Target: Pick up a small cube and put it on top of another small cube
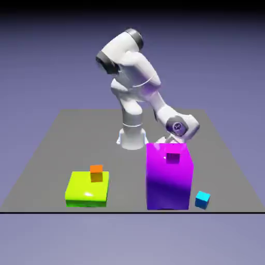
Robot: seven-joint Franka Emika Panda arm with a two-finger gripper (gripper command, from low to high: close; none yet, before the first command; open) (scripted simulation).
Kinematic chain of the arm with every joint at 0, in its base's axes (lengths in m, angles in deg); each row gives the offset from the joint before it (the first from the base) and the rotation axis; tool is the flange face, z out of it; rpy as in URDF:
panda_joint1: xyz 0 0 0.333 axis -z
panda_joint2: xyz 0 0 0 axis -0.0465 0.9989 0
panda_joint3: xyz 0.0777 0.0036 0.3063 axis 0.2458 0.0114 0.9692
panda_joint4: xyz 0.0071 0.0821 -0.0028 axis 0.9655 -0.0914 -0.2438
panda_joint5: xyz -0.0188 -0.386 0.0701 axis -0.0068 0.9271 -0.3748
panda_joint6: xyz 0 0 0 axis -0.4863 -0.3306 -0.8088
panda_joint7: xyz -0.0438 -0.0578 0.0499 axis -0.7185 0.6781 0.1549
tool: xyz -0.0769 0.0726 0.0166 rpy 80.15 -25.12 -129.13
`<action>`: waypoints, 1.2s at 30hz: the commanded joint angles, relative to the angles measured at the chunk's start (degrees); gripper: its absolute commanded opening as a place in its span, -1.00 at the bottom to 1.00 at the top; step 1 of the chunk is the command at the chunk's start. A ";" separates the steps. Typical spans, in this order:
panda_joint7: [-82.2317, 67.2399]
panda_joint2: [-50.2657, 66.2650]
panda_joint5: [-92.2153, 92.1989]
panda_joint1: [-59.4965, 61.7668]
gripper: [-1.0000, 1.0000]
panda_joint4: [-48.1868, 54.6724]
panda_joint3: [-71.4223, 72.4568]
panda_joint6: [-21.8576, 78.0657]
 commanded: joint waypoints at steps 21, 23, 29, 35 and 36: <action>-42.04 -23.91 -9.37 -36.65 -1.00 -0.62 -26.78 4.92; -46.27 -26.16 -9.79 -40.80 -1.00 -0.57 -29.93 5.61; -58.95 -32.91 -11.05 -53.26 -1.00 -0.41 -39.37 7.67; -71.63 -39.67 -12.31 -65.72 -1.00 -0.26 -48.81 9.74; -73.74 -40.79 -12.52 -67.80 -1.00 -0.23 -50.38 10.08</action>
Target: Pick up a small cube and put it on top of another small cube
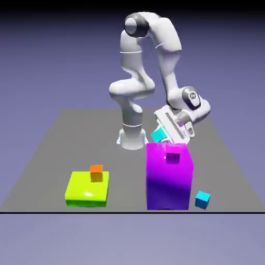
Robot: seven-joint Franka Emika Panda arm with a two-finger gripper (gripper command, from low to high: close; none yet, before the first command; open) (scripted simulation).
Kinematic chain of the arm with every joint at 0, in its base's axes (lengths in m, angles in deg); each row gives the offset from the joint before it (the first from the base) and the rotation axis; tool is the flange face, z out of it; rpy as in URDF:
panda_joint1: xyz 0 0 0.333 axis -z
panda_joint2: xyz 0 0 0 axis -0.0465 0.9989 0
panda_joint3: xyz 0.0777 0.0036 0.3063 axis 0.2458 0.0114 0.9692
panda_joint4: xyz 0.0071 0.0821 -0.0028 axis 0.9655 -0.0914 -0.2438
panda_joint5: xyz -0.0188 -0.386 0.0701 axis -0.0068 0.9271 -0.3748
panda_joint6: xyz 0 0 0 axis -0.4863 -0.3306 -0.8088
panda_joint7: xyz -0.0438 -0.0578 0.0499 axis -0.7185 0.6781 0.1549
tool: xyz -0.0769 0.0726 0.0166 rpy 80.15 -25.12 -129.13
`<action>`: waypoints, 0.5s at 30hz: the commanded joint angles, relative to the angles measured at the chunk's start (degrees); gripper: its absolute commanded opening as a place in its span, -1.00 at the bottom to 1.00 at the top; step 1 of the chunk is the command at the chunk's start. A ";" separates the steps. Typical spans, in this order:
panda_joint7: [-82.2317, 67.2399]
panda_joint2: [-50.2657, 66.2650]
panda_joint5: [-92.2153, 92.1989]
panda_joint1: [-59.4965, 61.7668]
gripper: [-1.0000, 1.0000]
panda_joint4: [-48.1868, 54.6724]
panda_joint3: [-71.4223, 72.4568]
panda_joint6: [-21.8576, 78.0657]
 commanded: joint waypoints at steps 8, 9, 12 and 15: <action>-0.94 0.11 -7.72 -5.04 -1.00 14.73 -8.77 2.15; -0.80 0.27 -8.78 -5.49 -1.00 16.81 -9.81 2.42; 3.59 2.82 -12.02 -2.64 -1.00 23.04 -9.93 2.39; 9.25 6.04 -15.26 1.56 -1.00 29.27 -9.08 2.10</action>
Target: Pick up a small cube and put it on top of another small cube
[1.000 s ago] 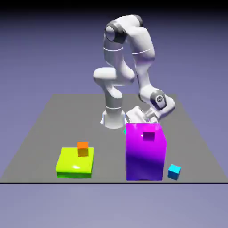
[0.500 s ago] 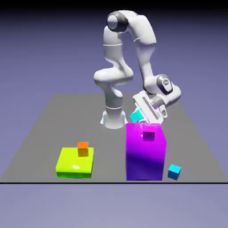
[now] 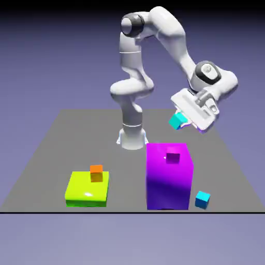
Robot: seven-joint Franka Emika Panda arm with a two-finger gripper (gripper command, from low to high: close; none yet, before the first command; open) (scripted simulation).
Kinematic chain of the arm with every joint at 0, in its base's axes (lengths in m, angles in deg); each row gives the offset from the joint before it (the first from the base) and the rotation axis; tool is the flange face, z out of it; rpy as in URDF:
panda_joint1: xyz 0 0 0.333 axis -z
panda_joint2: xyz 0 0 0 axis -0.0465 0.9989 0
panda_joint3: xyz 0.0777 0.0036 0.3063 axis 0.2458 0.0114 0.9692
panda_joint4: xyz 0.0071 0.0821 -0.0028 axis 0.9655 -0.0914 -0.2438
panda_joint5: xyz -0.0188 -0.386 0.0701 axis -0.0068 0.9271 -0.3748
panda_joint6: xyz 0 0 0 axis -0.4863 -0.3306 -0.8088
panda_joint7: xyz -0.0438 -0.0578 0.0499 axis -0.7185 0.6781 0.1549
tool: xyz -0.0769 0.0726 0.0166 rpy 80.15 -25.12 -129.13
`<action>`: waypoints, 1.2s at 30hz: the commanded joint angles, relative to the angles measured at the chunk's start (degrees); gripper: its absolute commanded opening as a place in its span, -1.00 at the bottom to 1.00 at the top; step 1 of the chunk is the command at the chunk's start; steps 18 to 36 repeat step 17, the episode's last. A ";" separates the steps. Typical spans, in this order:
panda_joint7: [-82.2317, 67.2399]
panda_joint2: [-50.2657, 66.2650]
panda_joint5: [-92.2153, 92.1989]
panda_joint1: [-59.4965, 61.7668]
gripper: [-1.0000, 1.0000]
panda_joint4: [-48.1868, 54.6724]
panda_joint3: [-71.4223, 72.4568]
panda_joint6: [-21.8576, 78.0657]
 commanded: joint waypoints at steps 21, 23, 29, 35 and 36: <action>18.05 9.99 -6.88 13.65 1.00 11.73 1.84 -6.97; 18.05 9.99 -6.88 13.65 1.00 11.73 1.84 -6.97; 18.05 9.99 -6.88 13.65 1.00 11.73 1.84 -6.97; 18.05 9.99 -6.88 13.65 1.00 11.73 1.84 -6.97; 18.05 9.99 -6.88 13.65 1.00 11.73 1.84 -6.97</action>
